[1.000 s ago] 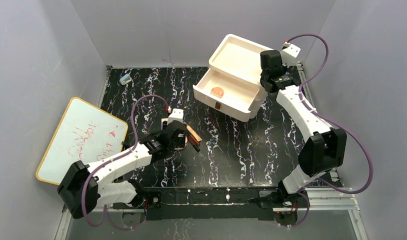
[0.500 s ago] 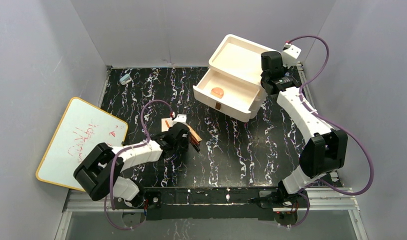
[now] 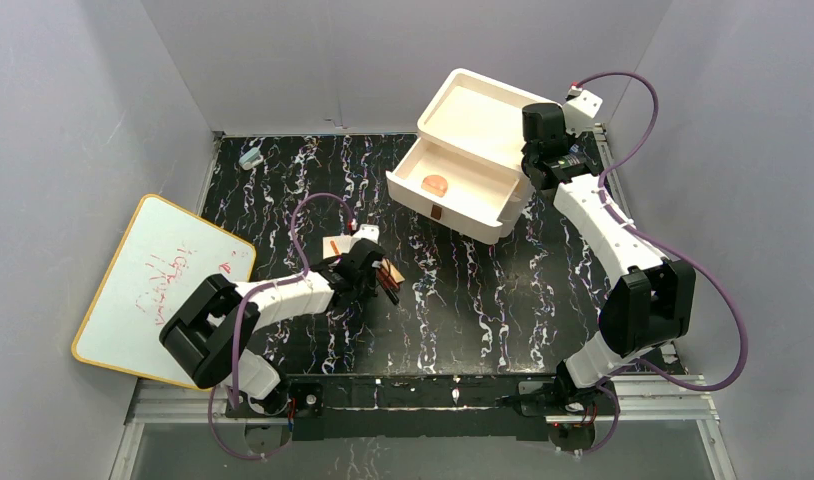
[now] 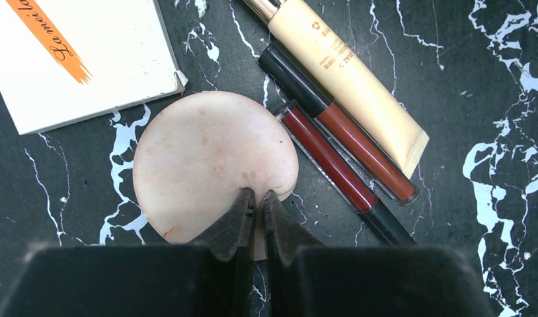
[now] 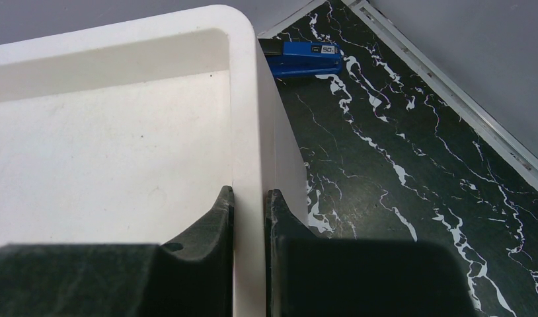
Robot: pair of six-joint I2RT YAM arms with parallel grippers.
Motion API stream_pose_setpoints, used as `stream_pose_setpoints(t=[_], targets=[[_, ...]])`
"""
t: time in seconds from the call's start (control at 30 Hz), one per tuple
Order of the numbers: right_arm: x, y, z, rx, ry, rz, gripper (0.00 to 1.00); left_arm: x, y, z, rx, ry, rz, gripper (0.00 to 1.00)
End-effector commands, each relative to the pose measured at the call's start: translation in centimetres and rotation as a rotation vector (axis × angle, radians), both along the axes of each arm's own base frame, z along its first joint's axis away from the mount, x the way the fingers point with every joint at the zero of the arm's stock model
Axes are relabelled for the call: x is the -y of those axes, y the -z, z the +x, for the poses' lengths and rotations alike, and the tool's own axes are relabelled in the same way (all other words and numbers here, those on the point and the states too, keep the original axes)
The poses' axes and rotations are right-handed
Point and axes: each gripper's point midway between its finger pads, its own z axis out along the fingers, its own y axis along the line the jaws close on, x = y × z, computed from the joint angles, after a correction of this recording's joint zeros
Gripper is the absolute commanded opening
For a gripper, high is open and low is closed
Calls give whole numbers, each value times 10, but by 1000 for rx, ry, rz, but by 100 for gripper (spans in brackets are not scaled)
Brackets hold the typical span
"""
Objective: Organize the makeup
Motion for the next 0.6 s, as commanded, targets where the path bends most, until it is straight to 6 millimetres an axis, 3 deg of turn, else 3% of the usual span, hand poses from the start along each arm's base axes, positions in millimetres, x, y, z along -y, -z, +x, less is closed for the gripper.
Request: stream_pose_setpoints(t=[0.0,0.27,0.37,0.57], targets=[[17,76,-38,-295,5,-72,1,-7,-11,2,-11,-2,49,0],[14,81,-37,-305,-4,-65,1,-22,-122,23,166,-1,116,0],[13,82,-36,-307,-5,-61,1,-18,-168,32,232,6,89,0],[12,82,-35,-307,-10,-53,1,3,-238,51,340,41,10,0]])
